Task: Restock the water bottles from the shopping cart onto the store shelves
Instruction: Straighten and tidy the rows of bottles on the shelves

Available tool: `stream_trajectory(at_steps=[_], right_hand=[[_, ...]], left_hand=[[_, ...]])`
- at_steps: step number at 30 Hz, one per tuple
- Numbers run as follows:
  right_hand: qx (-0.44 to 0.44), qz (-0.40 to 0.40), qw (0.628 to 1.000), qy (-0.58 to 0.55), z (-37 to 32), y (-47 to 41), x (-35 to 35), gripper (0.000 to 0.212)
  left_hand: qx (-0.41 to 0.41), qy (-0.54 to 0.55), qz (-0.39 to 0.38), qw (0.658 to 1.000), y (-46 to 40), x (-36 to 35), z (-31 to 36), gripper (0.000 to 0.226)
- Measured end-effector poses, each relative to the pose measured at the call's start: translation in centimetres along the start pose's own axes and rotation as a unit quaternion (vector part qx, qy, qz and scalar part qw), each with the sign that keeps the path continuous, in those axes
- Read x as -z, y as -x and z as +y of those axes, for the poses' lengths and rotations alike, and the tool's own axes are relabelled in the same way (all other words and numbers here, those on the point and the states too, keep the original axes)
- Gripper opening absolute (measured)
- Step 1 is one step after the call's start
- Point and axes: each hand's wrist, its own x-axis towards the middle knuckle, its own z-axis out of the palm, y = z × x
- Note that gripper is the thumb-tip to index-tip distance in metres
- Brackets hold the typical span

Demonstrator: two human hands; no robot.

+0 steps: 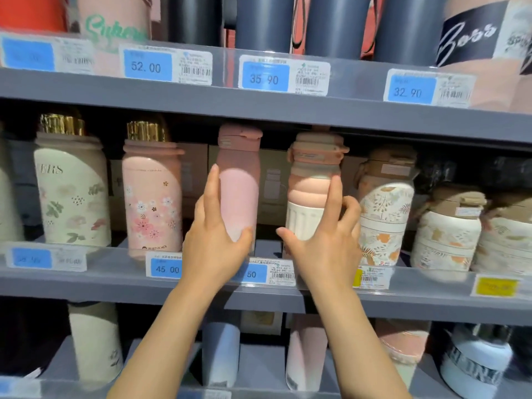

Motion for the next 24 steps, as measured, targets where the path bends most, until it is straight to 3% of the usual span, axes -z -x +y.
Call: stream_trajectory(at_steps=[3,7,10,13,17,20,24], right_hand=[[0.006,-0.023,0.999,-0.049,0.6,-0.2,0.2,0.116],[-0.010,-0.094,0.982,-0.164,1.7,-0.6,1.4,0.110],[0.001,-0.108,0.981,-0.161,1.7,-0.6,1.8,0.107],[-0.012,-0.053,0.995,-0.081,0.8,0.1,1.1,0.117],[-0.014,-0.004,1.000,-0.025,0.4,0.3,0.0,0.127],[-0.013,-0.024,0.998,-0.064,0.6,0.1,0.3,0.116],[-0.015,-0.095,0.987,-0.129,1.3,-0.2,1.3,0.107]], left_hand=[[-0.003,-0.017,-0.008,1.000,-0.3,0.2,-0.4,0.105],[-0.001,-0.126,0.051,0.991,0.1,-1.1,0.0,0.104],[0.003,-0.162,0.086,0.983,0.0,-1.8,0.3,0.108],[-0.009,-0.135,0.071,0.988,0.2,-1.4,0.0,0.104],[-0.002,0.002,0.011,1.000,-0.4,0.0,-0.7,0.101],[0.015,0.055,-0.025,0.998,-1.0,0.5,-1.1,0.105],[0.000,0.032,-0.010,0.999,-0.6,0.4,-0.9,0.103]])
